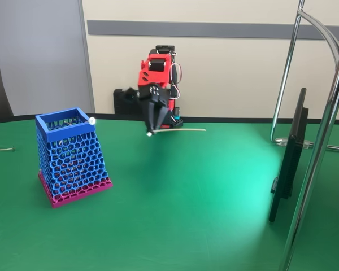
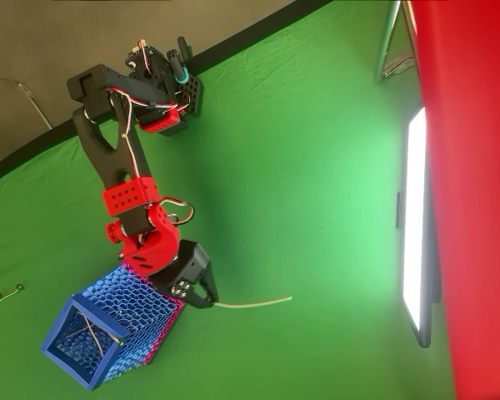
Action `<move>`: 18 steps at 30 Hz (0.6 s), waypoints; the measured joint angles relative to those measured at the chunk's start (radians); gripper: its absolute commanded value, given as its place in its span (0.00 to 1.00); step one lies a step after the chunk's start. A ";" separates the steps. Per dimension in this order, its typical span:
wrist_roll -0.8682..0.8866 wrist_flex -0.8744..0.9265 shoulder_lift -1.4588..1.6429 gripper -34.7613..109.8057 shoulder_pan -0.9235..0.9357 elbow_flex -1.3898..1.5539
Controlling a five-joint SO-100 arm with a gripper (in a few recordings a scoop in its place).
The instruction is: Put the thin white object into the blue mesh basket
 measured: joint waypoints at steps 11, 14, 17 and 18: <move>-0.459 -0.502 0.149 0.24 0.183 0.155; -0.586 -0.523 0.173 0.24 0.230 0.155; -0.716 -0.584 0.195 0.24 0.290 0.155; -0.765 -0.617 0.201 0.24 0.308 0.158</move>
